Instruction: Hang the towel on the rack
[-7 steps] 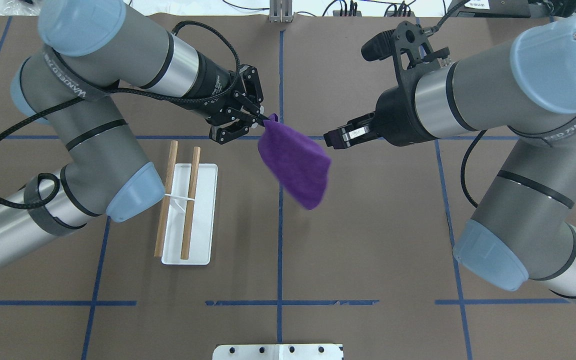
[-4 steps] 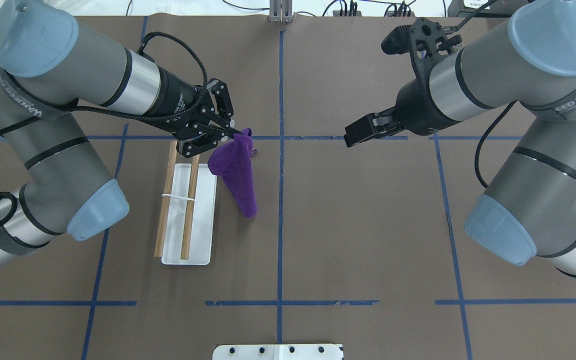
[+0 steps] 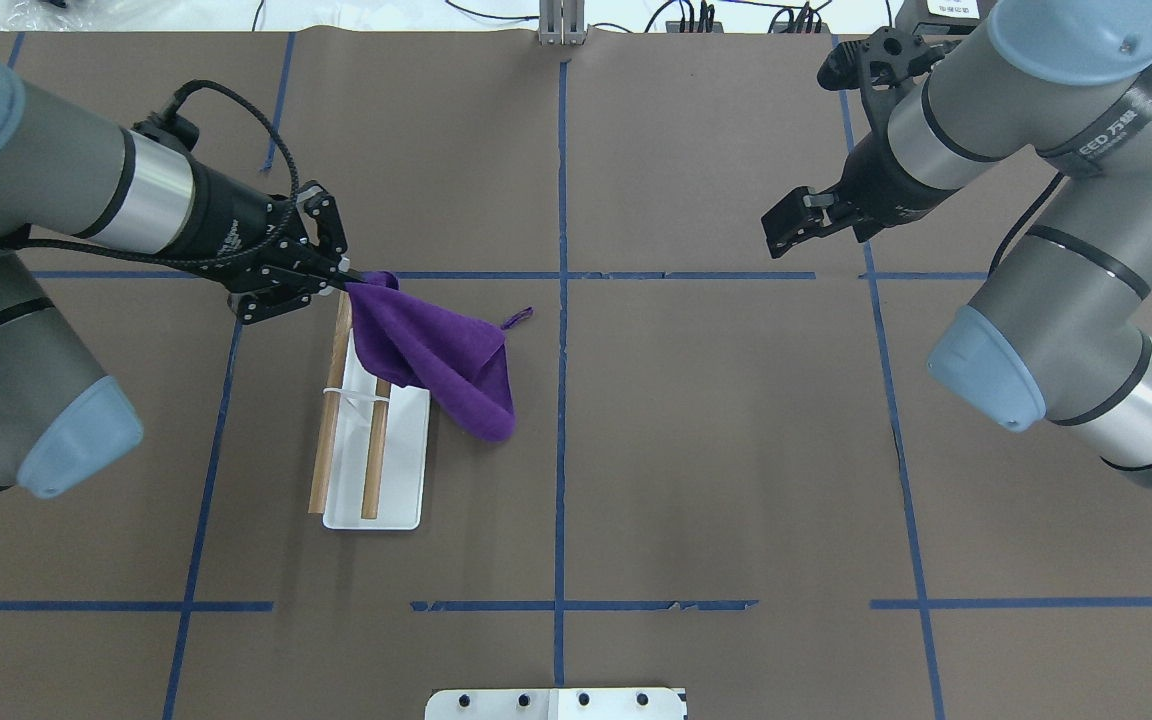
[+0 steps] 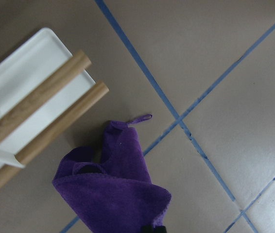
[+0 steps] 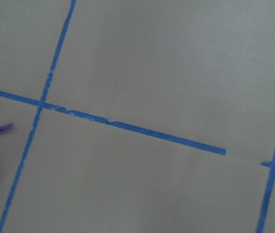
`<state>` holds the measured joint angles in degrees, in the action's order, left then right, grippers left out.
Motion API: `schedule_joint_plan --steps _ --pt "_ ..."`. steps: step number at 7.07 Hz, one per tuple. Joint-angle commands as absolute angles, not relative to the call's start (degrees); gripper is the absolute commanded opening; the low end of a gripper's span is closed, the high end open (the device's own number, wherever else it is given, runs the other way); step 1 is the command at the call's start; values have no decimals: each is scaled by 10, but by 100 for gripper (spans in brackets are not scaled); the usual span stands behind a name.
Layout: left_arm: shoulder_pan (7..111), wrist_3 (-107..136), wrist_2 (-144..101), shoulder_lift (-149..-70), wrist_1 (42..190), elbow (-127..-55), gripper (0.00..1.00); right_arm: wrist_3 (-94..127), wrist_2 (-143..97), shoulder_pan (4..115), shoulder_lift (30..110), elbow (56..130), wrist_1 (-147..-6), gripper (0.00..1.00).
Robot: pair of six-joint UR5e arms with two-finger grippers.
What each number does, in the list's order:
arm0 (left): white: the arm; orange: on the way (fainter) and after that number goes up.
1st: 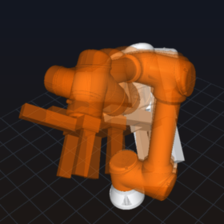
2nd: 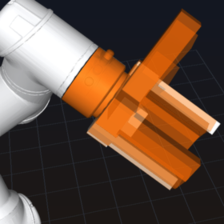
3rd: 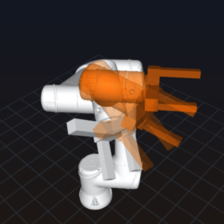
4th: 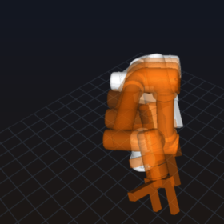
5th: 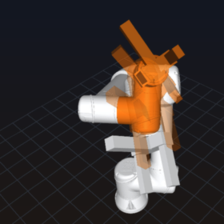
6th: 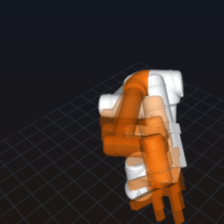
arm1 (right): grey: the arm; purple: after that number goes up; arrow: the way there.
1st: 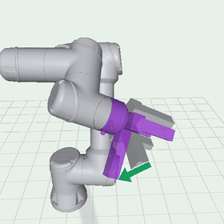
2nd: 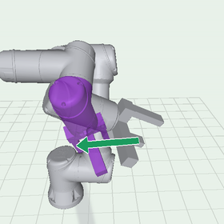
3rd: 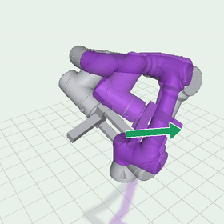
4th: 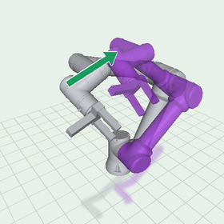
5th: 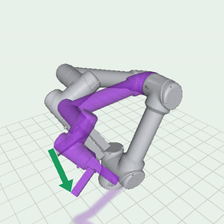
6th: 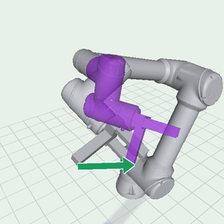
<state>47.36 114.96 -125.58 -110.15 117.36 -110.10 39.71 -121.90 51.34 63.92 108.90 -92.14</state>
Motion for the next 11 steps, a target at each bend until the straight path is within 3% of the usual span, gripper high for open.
schedule_joint_plan --steps 1,5,6,8,11 --pt "503 1026 -1252 -1029 1175 -1103 0 236 -1219 574 644 1079 -1020 100" --pt "505 900 -1197 -963 1177 -1093 0 -6 -1262 692 728 1043 -1036 100" --pt "503 897 -1182 -965 1178 -1092 99 -57 -1263 719 741 1020 -1035 100" --pt "504 833 -1169 -962 1176 -1096 100 -161 -1303 799 748 938 -1034 100" --pt "542 535 -1172 -863 1175 -1108 100 -171 -1307 890 815 901 -1033 100"
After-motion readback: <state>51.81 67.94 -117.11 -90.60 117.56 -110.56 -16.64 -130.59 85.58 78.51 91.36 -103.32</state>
